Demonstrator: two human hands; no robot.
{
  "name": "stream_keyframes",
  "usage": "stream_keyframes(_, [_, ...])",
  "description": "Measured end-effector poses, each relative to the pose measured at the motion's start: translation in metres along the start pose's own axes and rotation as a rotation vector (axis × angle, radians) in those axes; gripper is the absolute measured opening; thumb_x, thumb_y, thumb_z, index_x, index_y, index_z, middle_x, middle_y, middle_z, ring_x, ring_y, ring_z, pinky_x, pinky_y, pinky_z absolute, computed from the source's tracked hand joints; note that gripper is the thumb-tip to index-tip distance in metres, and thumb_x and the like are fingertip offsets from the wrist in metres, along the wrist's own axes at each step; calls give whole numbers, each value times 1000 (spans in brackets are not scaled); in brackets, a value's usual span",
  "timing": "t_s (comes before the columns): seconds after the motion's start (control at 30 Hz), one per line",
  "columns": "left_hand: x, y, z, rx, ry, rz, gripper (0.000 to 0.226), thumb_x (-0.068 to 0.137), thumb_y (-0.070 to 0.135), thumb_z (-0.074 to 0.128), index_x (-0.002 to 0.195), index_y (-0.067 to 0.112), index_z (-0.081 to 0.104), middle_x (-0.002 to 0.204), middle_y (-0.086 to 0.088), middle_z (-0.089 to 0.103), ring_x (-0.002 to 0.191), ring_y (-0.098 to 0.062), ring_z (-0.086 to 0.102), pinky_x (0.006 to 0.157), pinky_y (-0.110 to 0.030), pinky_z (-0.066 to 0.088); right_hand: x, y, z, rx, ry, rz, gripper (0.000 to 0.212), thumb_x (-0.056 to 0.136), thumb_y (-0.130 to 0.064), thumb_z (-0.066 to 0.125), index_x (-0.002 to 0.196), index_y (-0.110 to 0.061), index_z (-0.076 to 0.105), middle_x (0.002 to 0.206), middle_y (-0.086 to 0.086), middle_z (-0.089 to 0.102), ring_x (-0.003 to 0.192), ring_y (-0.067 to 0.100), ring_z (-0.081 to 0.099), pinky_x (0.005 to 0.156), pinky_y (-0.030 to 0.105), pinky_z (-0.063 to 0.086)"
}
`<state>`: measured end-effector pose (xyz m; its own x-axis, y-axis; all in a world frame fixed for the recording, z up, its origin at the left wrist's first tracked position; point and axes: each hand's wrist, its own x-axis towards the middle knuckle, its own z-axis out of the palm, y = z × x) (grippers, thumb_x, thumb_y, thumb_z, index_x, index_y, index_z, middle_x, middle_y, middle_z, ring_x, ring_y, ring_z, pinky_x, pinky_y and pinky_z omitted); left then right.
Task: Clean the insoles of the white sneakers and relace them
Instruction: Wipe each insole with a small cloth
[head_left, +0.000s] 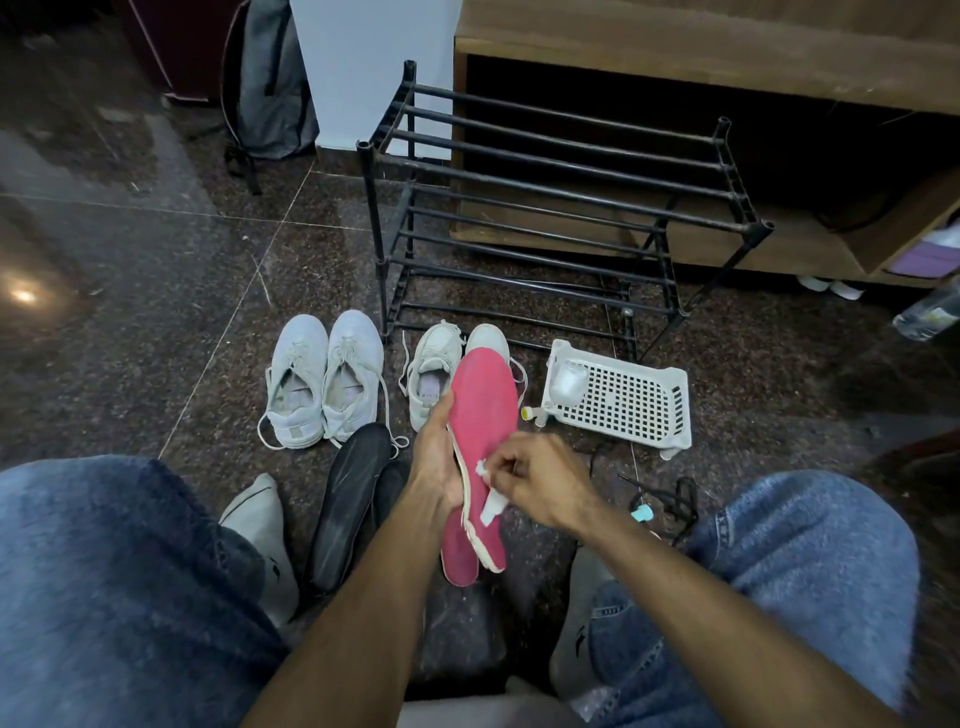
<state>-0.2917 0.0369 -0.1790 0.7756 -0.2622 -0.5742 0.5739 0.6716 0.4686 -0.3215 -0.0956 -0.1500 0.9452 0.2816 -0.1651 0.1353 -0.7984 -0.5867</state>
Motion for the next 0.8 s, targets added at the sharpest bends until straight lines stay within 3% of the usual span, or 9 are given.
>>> stream_keyframes(0.1, [3,6,0,-24,11,27,50,101,46,39,109,1,61,80,-16,73,72,-27,70,65,-36,56,-3,7,6,66,61,37,7,86,-25,70,91,-26,75,94,-17,58,82,5,57,75,28,50])
stream_keyframes(0.2, [4,12,4,-42,20,41,51,101,46,38,116,2,59,86,-16,73,84,-28,65,74,-40,51,7,8,6,341,144,184,7,82,-22,76,79,-29,74,93,-9,62,86,11,61,79,33,53])
stream_keyframes(0.37, [9,16,1,-48,10,53,61,99,51,40,133,3,54,96,-15,71,83,-25,68,70,-37,56,17,0,9,596,179,354,14,81,-12,77,70,-21,73,73,1,72,62,15,61,67,40,56])
stream_keyframes(0.47, [0,9,0,-59,-73,4,64,96,59,37,121,5,62,93,-14,72,79,-24,70,66,-34,59,23,-4,9,673,253,414,15,80,-11,77,69,-20,73,69,1,70,59,16,60,63,43,57])
stream_keyframes(0.57, [-10,-8,-3,-85,-112,-43,53,95,50,45,110,5,68,90,-13,73,75,-22,72,63,-33,60,29,-4,8,771,310,460,13,81,-11,77,70,-17,72,67,1,68,58,18,61,59,37,58])
stream_keyframes(0.6, [-13,-12,-4,-108,-126,-62,50,92,47,48,106,4,71,90,-13,73,74,-23,72,64,-33,60,29,-2,9,722,303,447,11,81,-14,77,71,-18,73,70,-1,69,61,18,64,62,39,59])
stream_keyframes(0.67, [-15,-16,-4,-159,-167,-91,48,91,44,49,98,4,75,89,-13,73,75,-25,72,66,-35,61,25,3,12,392,265,341,5,83,-27,74,80,-24,76,84,-9,69,76,14,66,70,36,56])
stream_keyframes(0.73, [-14,-16,-3,-213,-201,-119,50,94,46,46,103,4,72,89,-12,73,77,-26,72,68,-38,61,21,4,12,69,250,213,11,88,-33,68,93,-28,76,92,-13,58,85,10,59,69,27,47])
stream_keyframes(0.8, [-13,-15,-2,-220,-204,-127,50,95,48,45,108,6,69,90,-12,73,79,-26,72,68,-39,60,22,-1,6,-41,262,125,15,90,-34,64,101,-30,74,92,-14,55,85,10,57,68,26,43])
